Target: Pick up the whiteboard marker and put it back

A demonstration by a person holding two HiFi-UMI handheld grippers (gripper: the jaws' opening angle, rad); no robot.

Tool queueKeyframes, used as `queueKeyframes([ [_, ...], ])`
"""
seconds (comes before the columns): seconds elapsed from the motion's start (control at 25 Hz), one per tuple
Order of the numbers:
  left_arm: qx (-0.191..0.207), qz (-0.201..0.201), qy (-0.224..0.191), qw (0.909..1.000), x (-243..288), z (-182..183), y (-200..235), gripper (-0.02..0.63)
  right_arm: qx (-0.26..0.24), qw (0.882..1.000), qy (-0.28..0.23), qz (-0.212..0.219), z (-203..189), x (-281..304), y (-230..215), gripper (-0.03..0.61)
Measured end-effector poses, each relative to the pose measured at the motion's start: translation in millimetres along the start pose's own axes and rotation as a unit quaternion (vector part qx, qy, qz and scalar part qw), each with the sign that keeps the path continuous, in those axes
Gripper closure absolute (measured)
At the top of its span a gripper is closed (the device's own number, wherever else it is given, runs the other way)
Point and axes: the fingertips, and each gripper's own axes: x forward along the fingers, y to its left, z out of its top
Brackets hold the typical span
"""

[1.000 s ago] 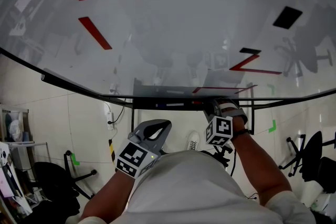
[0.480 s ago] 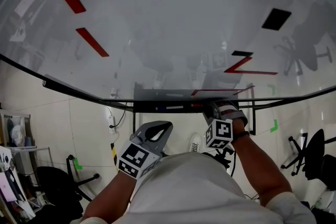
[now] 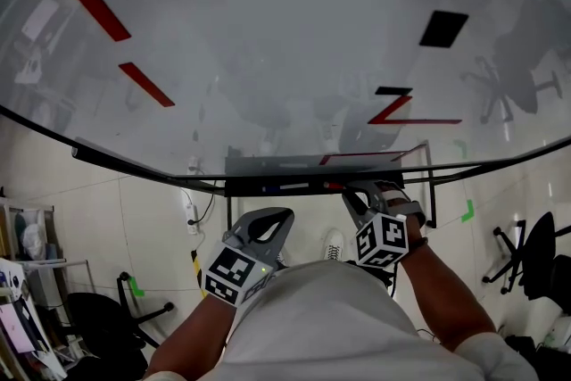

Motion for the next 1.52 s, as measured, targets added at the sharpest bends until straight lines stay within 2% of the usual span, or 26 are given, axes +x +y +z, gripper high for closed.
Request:
queueKeyframes([
  [0.12,0.001,-0.001,0.000,1.0000,1.0,0.5,-1.2,0.597,0.011,1.000,-0.011,-0.006,4.4,-9.0,-0.4,0.538],
  [0.32,0.002,0.000,-0.003,1.0000,3.7,2.9,1.2,0.597,0.072,0.996,-0.054,-0.011,19.5,-32.2,-6.3,0.540],
  [0.6,0.004,0.000,-0.007,1.0000,5.2,7.4,1.5,0.597,0.092,0.993,-0.073,-0.021,26.6,-48.8,-7.9,0.540],
  [0.76,0.004,0.001,-0.009,0.9999,3.5,9.4,1.7,0.597,0.146,0.984,-0.102,-0.007,33.4,-59.4,-8.9,0.540],
  [0.84,0.005,0.003,-0.017,0.9998,2.1,13.0,0.7,0.597,0.198,0.972,-0.125,0.011,31.4,-62.6,-7.5,0.540],
  [0.92,0.008,0.001,-0.023,0.9997,-0.1,16.8,-1.0,0.597,0.254,0.953,-0.159,0.032,36.1,-66.8,-9.9,0.538],
  [1.0,0.011,-0.001,-0.024,0.9997,-2.1,18.4,-1.3,0.597,0.290,0.938,-0.183,0.041,41.6,-70.8,-14.3,0.540],
  [1.16,0.010,-0.002,-0.027,0.9996,-1.7,20.6,-1.6,0.597,0.308,0.930,-0.196,0.038,39.0,-74.4,-15.3,0.538],
  [1.24,0.011,-0.005,-0.032,0.9994,-1.6,22.9,-4.2,0.597,0.328,0.920,-0.208,0.043,39.4,-79.6,-16.1,0.538],
  [1.32,0.008,-0.009,-0.036,0.9993,-1.5,24.8,-6.8,0.597,0.370,0.899,-0.230,0.053,39.4,-86.2,-18.8,0.540],
  [1.44,-0.005,-0.015,-0.040,0.9991,-0.9,26.4,-9.2,0.597,0.439,0.856,-0.262,0.072,37.7,-96.5,-23.3,0.540],
  [1.52,-0.010,-0.018,-0.045,0.9988,-0.1,28.3,-9.6,0.597,0.461,0.840,-0.275,0.077,38.1,-102.6,-27.2,0.540],
])
